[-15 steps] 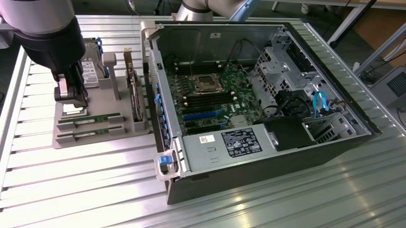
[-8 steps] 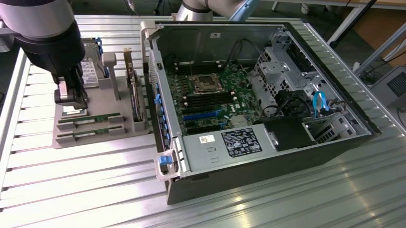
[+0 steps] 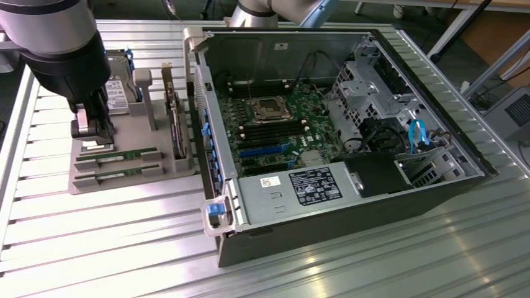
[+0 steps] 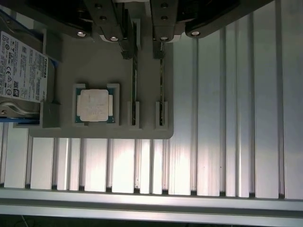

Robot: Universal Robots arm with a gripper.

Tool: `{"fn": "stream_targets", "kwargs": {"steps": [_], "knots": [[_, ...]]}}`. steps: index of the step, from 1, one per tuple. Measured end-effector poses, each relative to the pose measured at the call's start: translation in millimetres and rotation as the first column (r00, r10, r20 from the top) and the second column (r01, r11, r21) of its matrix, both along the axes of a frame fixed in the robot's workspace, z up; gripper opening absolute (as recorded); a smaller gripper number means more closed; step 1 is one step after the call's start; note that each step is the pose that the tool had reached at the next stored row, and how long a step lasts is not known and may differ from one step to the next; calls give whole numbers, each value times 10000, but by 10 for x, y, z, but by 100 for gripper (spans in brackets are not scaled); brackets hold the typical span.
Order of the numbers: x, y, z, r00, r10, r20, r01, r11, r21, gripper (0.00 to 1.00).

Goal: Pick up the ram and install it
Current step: 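Pick up the ram and move it above insertion slot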

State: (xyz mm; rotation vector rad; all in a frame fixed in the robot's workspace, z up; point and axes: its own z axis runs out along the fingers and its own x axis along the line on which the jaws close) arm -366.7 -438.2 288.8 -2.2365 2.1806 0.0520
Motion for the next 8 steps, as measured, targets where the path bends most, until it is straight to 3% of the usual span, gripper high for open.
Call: {"fn": "stream_targets", "kwargs": {"steps": [8], "knots": [[-77, 0, -77, 10000, 0, 1, 0, 10000, 0, 30]]}}
